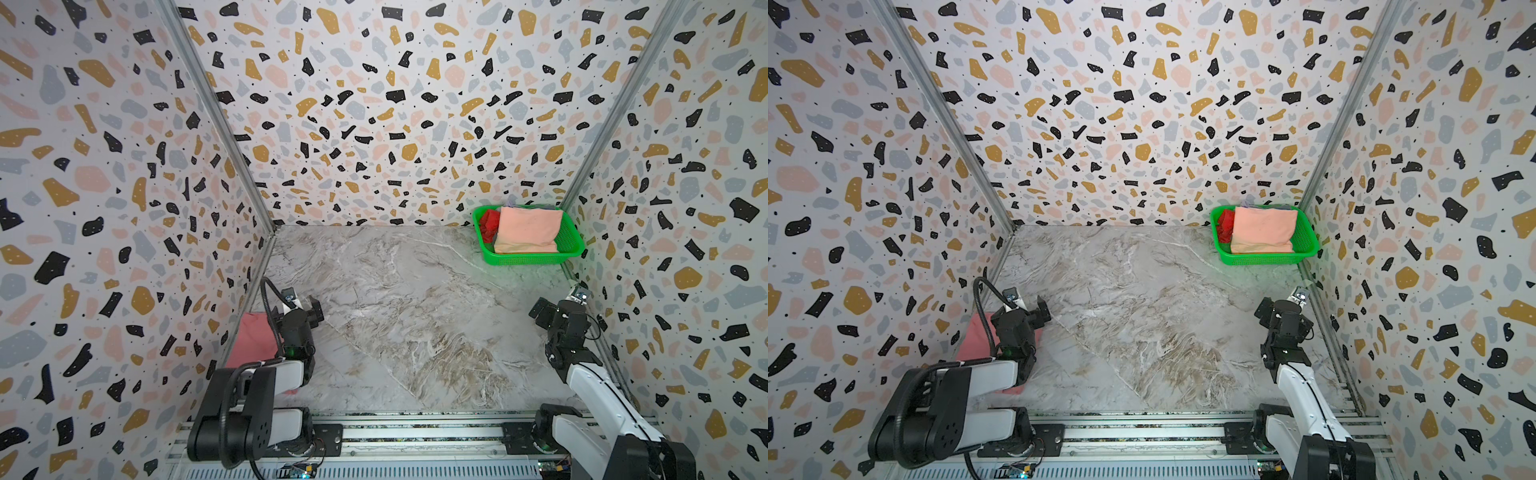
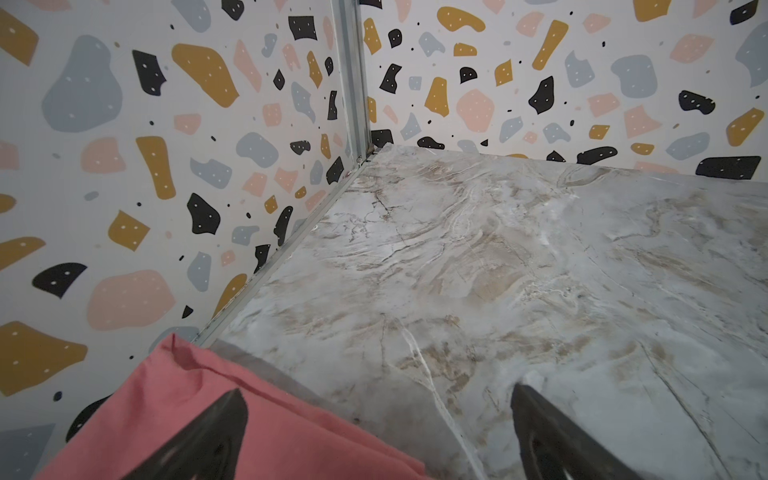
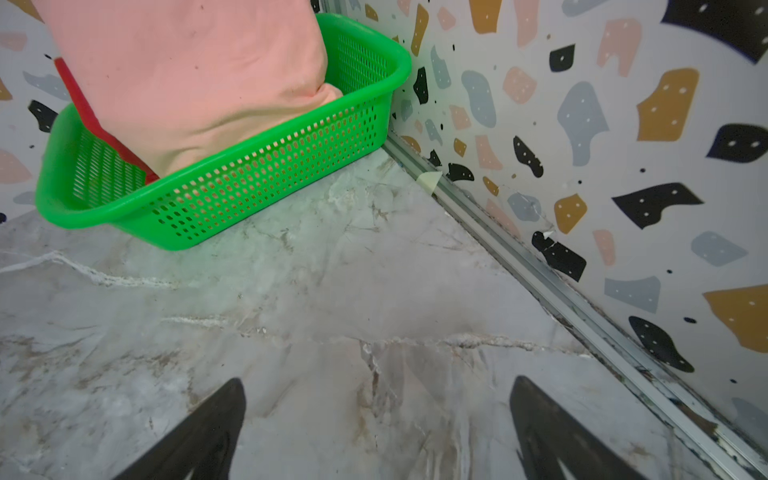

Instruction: Fold and stack the t-shirts

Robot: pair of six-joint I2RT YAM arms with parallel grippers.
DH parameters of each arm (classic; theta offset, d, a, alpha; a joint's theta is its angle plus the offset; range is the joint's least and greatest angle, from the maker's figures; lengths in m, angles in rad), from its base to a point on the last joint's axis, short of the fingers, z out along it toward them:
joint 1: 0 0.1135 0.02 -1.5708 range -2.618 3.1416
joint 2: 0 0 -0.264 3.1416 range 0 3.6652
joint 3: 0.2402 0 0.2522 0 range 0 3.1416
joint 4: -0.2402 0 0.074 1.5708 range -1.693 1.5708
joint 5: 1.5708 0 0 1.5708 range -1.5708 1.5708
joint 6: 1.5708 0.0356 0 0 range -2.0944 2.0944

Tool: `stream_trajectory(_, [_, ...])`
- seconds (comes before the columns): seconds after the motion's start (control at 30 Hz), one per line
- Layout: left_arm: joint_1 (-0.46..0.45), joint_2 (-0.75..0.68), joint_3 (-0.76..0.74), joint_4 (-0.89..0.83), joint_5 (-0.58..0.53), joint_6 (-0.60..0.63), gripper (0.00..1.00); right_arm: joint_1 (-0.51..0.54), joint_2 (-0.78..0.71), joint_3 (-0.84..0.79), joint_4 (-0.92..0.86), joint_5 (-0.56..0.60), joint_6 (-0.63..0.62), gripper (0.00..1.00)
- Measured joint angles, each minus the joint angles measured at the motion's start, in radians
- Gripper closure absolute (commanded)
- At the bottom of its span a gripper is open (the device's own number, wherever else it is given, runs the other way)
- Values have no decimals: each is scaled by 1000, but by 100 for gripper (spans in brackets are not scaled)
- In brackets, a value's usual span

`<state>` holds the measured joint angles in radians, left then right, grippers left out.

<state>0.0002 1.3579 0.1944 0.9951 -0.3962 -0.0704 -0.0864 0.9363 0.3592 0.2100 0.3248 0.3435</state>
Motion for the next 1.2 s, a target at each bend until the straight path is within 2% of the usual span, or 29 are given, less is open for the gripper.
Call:
stream_trajectory(0.2, [0,91,-9,131,-12,0,0,-2,13,-32,114,-31,-44,1])
stream_trajectory(0.5, [-26,108,0,156,-58,8,0,-2,62,-164,412,-100,-94,1])
stream_trajectory(0.73, [-29,108,0,158,-73,8,0,45,230,-264,690,-136,-105,1])
stream_trajectory(0.9, [-29,108,0,158,-77,8,0,115,333,-252,842,-157,-182,1])
stream_trajectory(1.07, [-29,108,0,158,-78,8,0,121,490,-250,1025,-192,-240,1])
stream_trajectory(1.2, [-29,108,0,158,-78,8,0,127,548,-241,1067,-220,-269,1])
